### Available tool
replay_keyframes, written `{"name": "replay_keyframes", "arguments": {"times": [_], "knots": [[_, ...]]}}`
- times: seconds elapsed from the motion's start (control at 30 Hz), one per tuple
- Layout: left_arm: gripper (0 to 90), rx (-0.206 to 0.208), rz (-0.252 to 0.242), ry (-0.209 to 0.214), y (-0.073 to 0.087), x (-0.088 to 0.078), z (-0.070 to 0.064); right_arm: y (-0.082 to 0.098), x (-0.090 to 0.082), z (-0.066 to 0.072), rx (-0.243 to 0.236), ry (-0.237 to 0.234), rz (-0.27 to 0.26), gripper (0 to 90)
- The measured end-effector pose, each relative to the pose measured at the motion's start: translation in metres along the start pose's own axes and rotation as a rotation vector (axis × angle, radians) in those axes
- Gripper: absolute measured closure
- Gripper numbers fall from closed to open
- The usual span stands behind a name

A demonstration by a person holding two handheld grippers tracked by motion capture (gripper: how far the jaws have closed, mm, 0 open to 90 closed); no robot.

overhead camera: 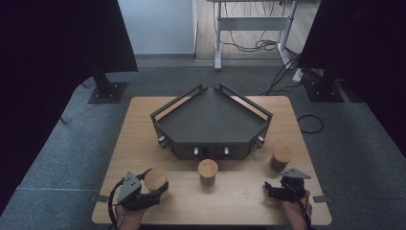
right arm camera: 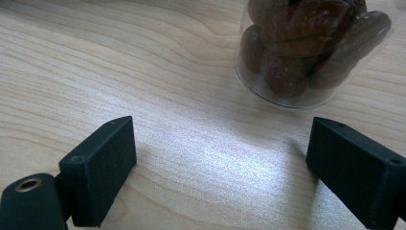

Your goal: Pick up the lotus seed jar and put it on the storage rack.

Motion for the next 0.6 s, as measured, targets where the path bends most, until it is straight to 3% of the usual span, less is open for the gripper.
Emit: {"name": "replay_keyframes", "arguments": {"times": [0.6], "knots": [[23.7, 0.013, 0.0, 0.014, -0.021, 0.007, 0.006, 0.0, 0.0, 0.0, 0.0, 0.0, 0.0, 9.6]]}}
Point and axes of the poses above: each handheld gripper's, and its own axes: x roughly forward along the jaws, y roughly out of its underside, z roughly to its left, the point moved 2 cm from there along x, roughly forward along the jaws, and after that the axes turned 15 degrees about y, right-handed, at the moved point
